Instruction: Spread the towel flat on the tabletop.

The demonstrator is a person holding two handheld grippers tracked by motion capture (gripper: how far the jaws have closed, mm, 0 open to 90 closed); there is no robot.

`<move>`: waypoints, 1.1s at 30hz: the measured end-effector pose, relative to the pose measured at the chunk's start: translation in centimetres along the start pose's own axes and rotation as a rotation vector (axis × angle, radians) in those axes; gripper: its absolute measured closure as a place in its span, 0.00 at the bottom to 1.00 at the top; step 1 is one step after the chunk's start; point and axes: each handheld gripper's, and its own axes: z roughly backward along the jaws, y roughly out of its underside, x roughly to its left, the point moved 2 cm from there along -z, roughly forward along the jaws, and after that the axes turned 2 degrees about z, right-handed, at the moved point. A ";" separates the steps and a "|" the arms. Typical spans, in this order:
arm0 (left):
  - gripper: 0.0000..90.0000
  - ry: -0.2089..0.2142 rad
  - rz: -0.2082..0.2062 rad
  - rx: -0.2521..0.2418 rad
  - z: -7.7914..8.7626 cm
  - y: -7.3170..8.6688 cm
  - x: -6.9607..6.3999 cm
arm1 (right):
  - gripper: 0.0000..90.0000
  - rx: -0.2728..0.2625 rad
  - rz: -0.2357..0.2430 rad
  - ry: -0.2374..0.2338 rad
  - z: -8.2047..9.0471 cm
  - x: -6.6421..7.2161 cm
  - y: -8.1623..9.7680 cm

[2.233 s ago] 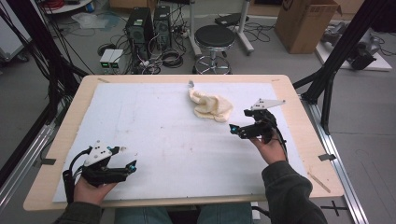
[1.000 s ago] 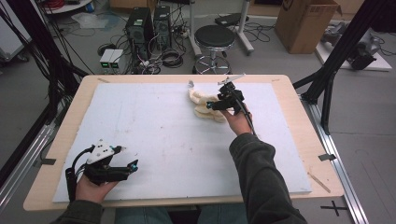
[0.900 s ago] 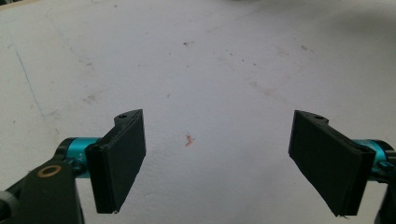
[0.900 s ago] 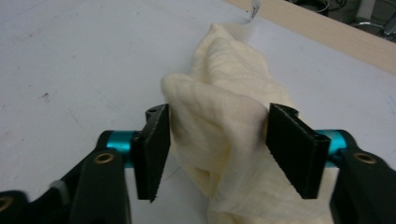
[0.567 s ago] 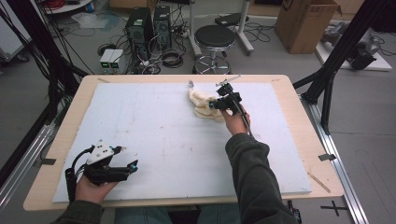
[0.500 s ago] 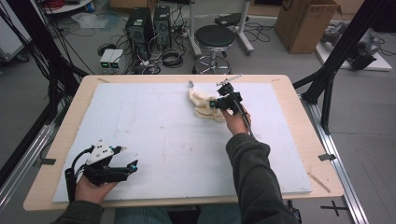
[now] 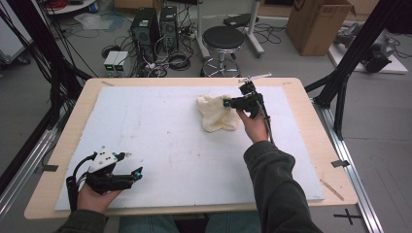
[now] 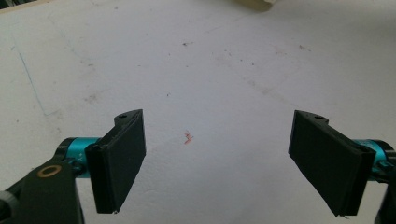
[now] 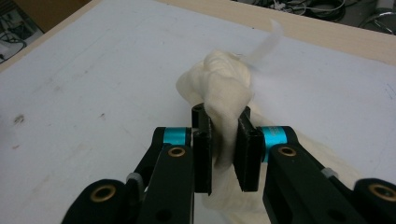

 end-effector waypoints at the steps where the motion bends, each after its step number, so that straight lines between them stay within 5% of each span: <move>1: 0.21 -0.001 0.000 0.002 0.0 0.0 0.0 | 0.89 0.002 0.000 -0.007 0.3 0.2 0.0; 17: 0.21 0.003 -0.013 -0.008 0.1 -0.1 -0.4 | 0.89 -0.042 0.089 -0.108 4.5 6.0 1.0; 25: 0.21 0.004 -0.016 -0.012 0.1 -0.1 -0.7 | 0.89 -0.060 0.123 -0.138 5.2 8.6 1.5; 33: 0.21 0.008 -0.019 -0.017 0.3 -0.1 -0.8 | 0.89 -0.073 0.100 -0.177 4.4 9.9 2.0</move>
